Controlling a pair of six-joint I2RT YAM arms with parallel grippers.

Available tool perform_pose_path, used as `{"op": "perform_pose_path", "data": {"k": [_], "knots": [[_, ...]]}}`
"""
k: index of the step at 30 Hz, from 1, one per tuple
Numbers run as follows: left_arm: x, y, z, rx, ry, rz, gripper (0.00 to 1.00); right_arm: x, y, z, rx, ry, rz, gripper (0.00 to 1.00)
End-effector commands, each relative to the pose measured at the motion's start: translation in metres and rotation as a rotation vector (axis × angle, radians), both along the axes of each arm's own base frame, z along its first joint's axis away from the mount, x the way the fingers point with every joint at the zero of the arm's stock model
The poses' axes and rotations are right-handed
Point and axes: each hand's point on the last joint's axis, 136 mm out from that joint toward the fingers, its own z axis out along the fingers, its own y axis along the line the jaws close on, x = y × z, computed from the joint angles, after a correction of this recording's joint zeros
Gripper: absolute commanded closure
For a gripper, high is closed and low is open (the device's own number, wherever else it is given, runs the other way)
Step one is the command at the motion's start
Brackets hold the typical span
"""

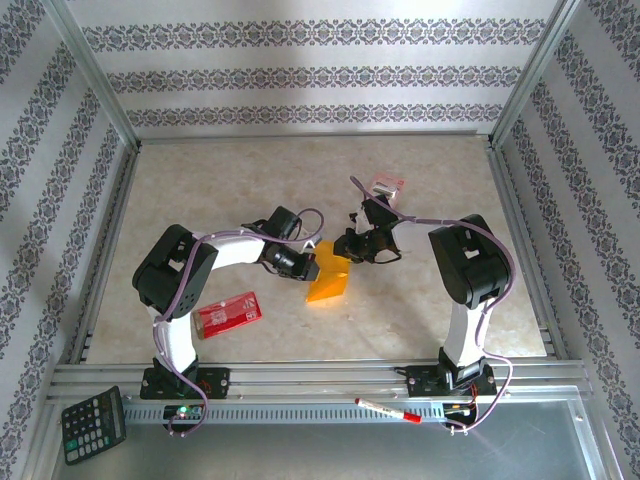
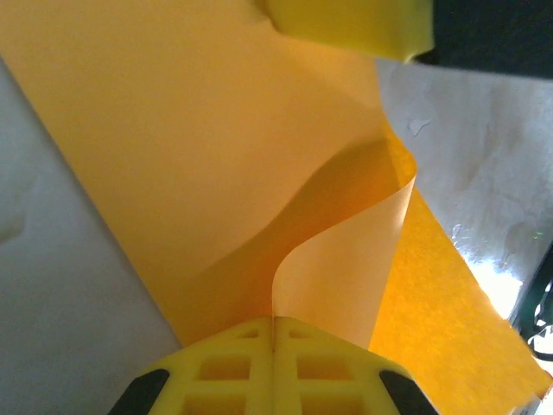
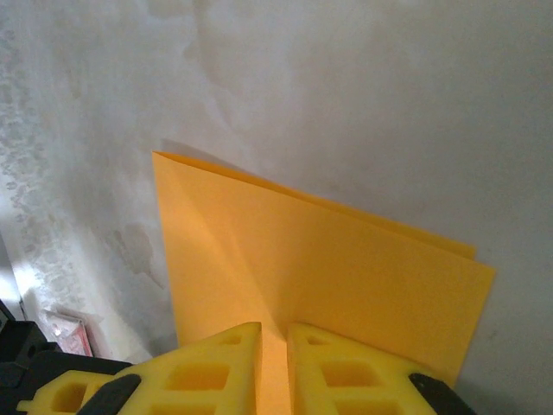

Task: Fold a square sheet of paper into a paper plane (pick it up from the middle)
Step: Fold the triangle a second time at the center of the table.

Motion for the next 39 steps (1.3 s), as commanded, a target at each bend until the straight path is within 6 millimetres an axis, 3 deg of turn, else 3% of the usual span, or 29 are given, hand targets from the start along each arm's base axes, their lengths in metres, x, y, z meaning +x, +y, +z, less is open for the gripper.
{"op": "perform_pose_path", "data": {"k": [1, 15, 30, 39], "knots": [[-0.001, -0.002, 0.014, -0.017, 0.01, -0.003, 1.0, -0.015, -0.012, -0.02, -0.066, 0.045, 0.007, 0.83], [-0.014, 0.006, 0.003, 0.005, 0.041, 0.004, 1.0, -0.015, -0.013, -0.021, -0.074, 0.044, 0.011, 0.83], [-0.007, -0.002, 0.008, -0.027, 0.043, -0.005, 1.0, -0.015, -0.013, -0.021, -0.073, 0.049, 0.011, 0.83], [-0.006, 0.001, 0.0, 0.006, 0.045, 0.004, 1.0, -0.015, -0.013, -0.02, -0.072, 0.045, 0.011, 0.84]]}}
